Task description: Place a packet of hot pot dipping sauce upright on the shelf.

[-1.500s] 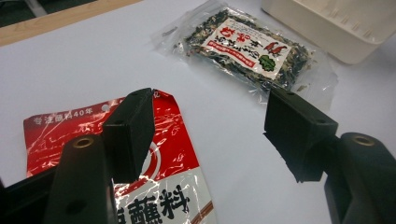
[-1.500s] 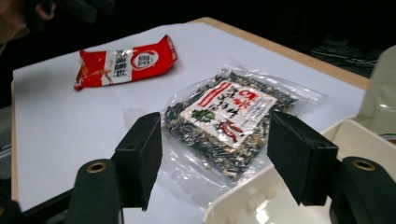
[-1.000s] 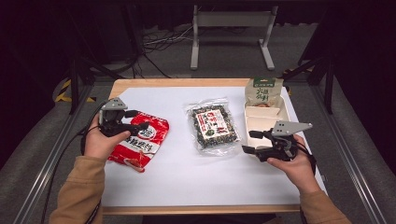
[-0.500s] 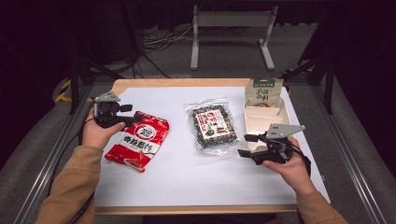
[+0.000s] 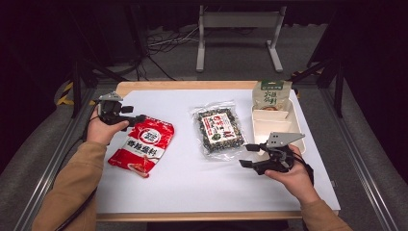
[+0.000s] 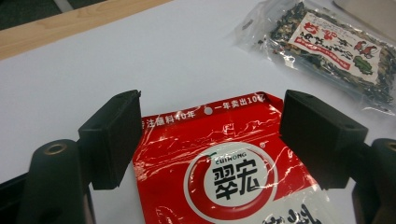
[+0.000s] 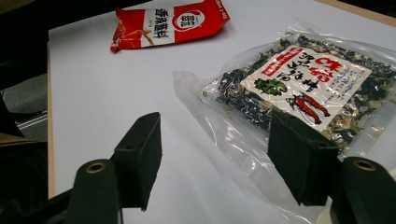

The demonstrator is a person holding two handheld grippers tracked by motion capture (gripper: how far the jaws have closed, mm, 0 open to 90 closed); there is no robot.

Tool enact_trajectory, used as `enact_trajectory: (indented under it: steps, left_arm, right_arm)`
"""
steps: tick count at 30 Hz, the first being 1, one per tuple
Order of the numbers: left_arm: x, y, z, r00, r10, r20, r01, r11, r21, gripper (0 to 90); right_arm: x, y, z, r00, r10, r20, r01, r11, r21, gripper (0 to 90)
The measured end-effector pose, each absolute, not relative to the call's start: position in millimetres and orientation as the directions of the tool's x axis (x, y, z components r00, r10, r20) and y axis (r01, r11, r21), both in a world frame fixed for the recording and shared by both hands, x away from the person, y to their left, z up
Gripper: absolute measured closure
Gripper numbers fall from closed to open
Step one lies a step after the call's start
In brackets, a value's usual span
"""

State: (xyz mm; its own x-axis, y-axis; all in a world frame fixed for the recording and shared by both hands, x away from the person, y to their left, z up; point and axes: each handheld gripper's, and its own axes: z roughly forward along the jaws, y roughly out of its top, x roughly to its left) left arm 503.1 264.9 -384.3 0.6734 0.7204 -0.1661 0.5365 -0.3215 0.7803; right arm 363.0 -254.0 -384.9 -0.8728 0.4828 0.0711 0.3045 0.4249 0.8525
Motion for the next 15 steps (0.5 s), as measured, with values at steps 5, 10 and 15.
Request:
enact_trajectory:
  steps: [5, 10, 15]
  left_arm:
    - [513, 266, -396, 0.666, 0.727, -0.167, 0.546, -0.322, 0.774, 21.1]
    - [523, 268, -408, 0.658, 0.734, -0.17, 0.543, -0.305, 0.782, 21.2]
    - [530, 269, -417, 0.658, 0.731, -0.184, 0.552, -0.302, 0.777, 23.6]
  right_arm:
    - [361, -253, -388, -0.872, 0.483, 0.077, 0.312, 0.428, 0.848, 35.1]
    - [360, -254, -391, -0.87, 0.487, 0.081, 0.319, 0.428, 0.846, 34.5]
    - [360, -254, -392, -0.87, 0.486, 0.088, 0.326, 0.43, 0.842, 34.3]
